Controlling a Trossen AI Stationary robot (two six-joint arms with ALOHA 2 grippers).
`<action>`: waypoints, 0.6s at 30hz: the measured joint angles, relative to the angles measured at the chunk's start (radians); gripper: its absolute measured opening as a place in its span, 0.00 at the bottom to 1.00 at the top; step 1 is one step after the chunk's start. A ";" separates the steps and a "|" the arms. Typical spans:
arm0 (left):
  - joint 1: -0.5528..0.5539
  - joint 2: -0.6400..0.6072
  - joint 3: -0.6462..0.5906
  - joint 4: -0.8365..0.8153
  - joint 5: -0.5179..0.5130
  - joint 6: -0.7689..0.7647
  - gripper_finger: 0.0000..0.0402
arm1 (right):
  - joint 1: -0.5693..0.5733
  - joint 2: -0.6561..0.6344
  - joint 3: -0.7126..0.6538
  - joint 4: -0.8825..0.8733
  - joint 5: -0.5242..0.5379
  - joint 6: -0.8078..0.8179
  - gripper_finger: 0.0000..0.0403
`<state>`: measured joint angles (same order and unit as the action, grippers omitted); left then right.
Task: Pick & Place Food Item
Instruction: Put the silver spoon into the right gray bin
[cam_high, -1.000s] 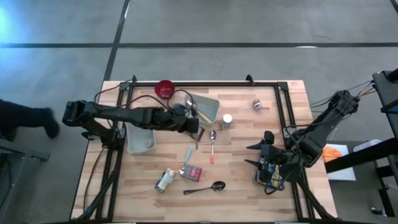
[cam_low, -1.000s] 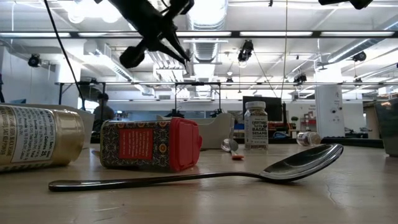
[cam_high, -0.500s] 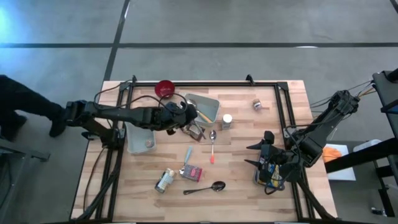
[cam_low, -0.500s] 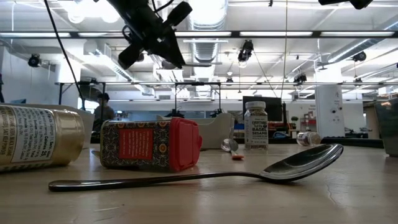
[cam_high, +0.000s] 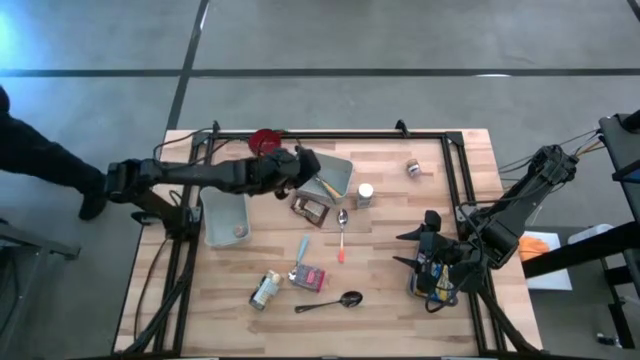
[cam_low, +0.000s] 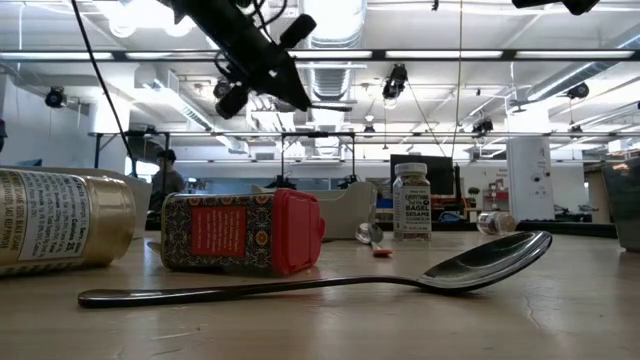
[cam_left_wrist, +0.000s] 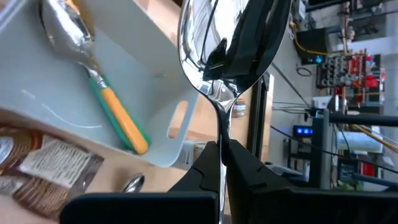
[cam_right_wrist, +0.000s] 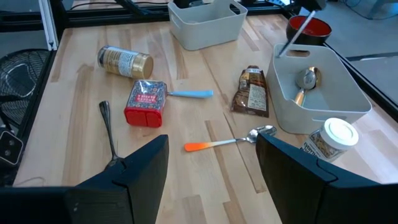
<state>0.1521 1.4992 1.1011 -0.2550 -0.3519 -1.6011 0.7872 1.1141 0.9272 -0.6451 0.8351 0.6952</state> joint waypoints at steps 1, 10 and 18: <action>0.015 0.011 0.000 0.022 0.018 0.021 0.00 | 0.000 0.000 0.000 -0.001 0.000 0.000 0.60; 0.126 0.129 0.040 0.087 0.148 0.064 0.00 | 0.000 0.000 0.000 0.001 0.000 0.000 0.60; 0.156 0.307 0.326 -0.207 0.173 0.033 0.00 | 0.000 0.000 0.000 0.000 -0.001 0.000 0.60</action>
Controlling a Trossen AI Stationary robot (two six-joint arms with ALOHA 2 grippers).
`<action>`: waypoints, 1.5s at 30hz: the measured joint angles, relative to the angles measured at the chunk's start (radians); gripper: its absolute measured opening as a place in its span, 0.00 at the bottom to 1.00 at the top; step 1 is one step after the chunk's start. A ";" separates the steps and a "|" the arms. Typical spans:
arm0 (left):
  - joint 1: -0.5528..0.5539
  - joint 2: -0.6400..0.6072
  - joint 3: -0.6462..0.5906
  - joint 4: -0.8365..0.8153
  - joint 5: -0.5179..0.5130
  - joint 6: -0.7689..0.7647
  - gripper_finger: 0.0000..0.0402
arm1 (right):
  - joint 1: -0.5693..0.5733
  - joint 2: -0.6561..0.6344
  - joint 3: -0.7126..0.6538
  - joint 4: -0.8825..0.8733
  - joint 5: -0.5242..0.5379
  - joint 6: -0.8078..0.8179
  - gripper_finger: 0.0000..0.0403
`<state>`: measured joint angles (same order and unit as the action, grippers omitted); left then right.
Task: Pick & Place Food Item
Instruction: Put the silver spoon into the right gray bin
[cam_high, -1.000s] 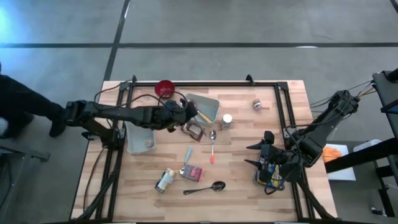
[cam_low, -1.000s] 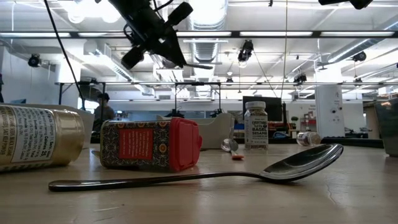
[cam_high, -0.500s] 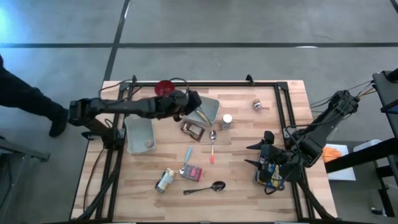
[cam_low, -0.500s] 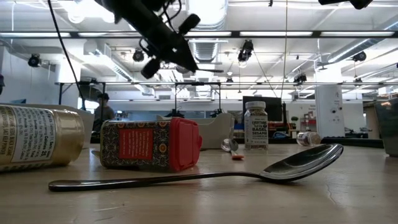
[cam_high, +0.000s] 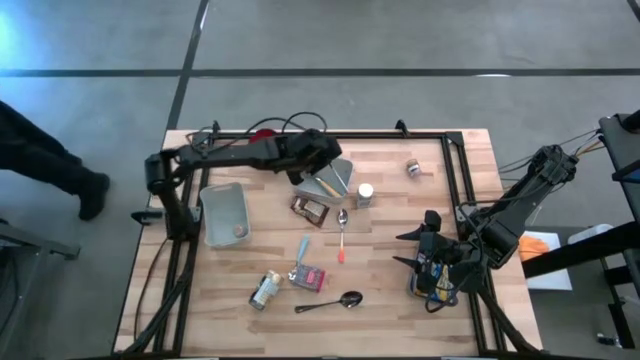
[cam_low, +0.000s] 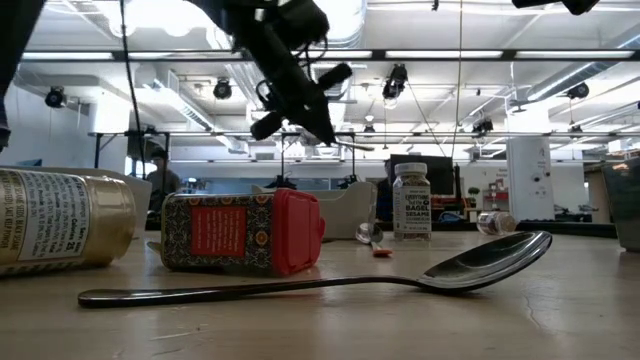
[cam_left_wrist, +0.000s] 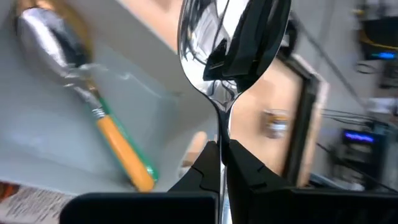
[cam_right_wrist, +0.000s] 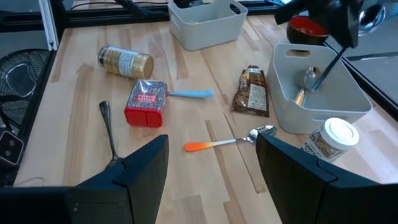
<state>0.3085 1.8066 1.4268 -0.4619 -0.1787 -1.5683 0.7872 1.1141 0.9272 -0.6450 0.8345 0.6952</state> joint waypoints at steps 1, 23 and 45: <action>0.000 0.021 0.034 -0.041 0.000 -0.009 0.00 | 0.000 0.000 0.000 0.000 0.000 0.000 0.60; 0.003 0.091 0.103 -0.217 -0.101 -0.330 0.00 | 0.000 0.000 0.000 0.000 0.000 0.000 0.60; 0.026 0.089 -0.060 -0.039 -0.090 -0.312 0.00 | 0.000 0.000 0.000 0.000 0.000 0.000 0.60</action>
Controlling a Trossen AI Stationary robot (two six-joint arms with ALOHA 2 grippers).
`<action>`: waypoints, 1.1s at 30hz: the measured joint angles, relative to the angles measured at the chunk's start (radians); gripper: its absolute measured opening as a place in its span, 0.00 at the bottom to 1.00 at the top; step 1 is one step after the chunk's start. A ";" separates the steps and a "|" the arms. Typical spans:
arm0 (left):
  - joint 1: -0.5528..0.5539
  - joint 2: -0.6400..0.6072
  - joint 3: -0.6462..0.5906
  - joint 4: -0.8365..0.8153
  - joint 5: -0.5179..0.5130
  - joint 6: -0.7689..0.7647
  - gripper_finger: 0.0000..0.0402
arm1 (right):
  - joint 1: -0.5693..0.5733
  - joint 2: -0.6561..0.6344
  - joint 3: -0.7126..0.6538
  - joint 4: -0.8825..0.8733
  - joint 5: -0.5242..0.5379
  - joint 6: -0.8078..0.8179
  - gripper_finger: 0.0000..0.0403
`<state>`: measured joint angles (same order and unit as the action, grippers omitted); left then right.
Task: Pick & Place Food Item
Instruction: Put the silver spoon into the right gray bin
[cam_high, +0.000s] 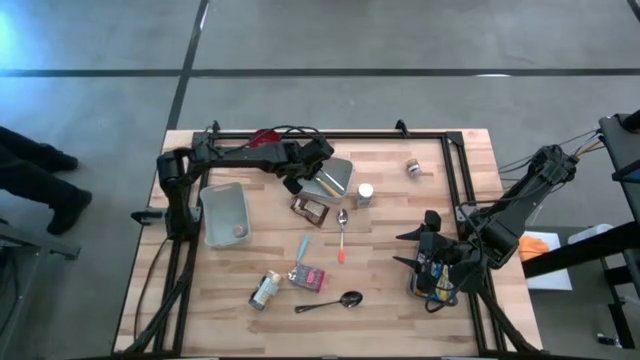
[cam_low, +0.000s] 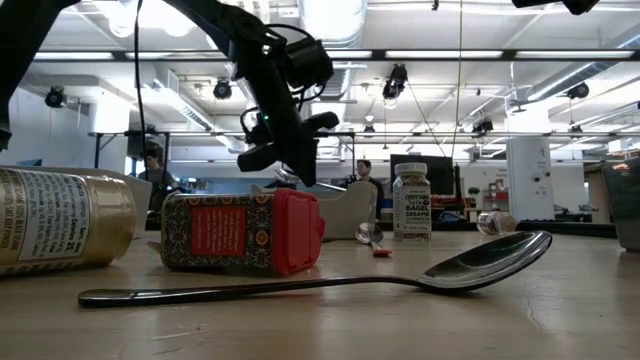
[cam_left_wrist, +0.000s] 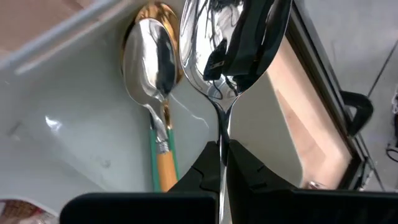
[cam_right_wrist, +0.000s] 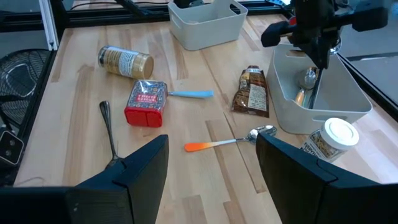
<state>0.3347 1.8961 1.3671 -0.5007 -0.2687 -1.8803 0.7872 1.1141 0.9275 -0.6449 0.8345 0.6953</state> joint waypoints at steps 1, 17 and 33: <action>0.000 0.000 -0.001 -0.001 0.002 0.006 0.00 | 0.000 0.000 0.000 0.000 0.000 0.000 0.60; 0.006 0.071 0.001 0.002 0.107 0.020 0.00 | 0.000 0.000 0.000 0.004 -0.002 0.000 0.60; 0.005 0.076 0.003 -0.066 0.117 -0.010 0.00 | 0.000 0.000 0.000 0.005 -0.003 0.000 0.60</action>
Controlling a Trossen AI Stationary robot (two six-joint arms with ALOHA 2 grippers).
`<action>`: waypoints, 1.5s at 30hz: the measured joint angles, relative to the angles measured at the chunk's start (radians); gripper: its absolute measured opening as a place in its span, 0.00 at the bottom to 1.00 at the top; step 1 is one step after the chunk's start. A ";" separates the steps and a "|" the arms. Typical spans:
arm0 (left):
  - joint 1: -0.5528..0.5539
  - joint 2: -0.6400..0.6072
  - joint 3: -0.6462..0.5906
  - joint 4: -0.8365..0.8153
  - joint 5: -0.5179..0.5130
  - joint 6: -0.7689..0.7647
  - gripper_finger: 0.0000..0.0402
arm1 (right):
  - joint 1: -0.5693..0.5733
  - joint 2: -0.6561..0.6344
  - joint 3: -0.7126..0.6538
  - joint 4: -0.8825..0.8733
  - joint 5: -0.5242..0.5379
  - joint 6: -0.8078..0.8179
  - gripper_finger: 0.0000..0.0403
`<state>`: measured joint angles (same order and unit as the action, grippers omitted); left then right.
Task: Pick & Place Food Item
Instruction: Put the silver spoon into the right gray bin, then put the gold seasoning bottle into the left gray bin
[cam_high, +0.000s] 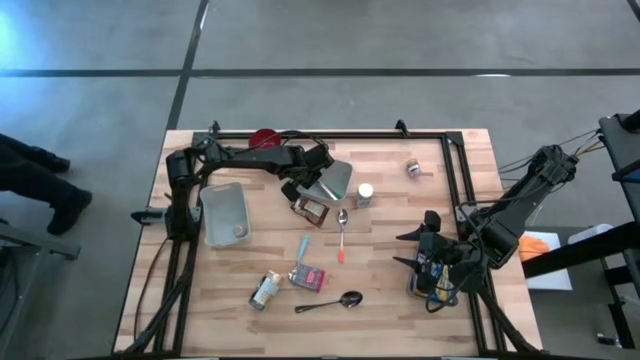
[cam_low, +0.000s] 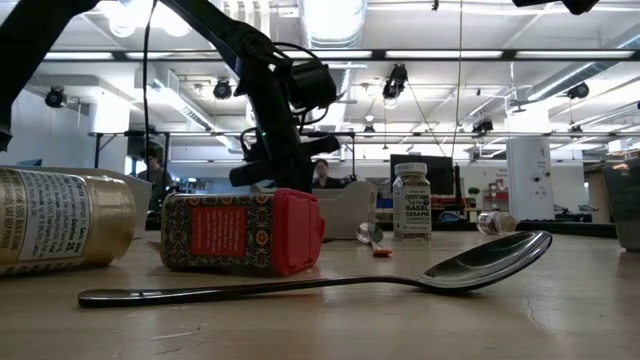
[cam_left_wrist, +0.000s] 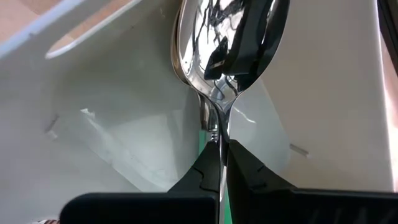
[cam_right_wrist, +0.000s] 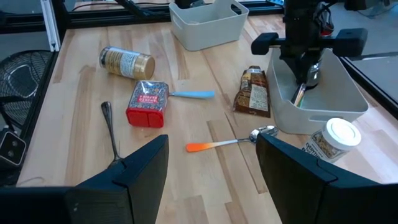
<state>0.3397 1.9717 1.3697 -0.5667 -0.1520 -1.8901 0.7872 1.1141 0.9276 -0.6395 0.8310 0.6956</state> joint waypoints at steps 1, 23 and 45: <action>0.000 0.000 0.000 0.000 0.000 0.004 0.00 | 0.000 0.000 0.000 0.000 -0.001 0.000 0.60; -0.005 0.000 0.000 0.002 0.000 0.032 0.13 | 0.000 0.000 0.000 0.002 -0.002 0.000 0.60; -0.071 -0.177 0.024 -0.004 0.094 0.736 0.13 | 0.000 0.000 0.000 0.002 -0.001 0.000 0.60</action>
<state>0.2687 1.7945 1.3937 -0.5708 -0.0578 -1.1541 0.7872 1.1141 0.9276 -0.6372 0.8299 0.6952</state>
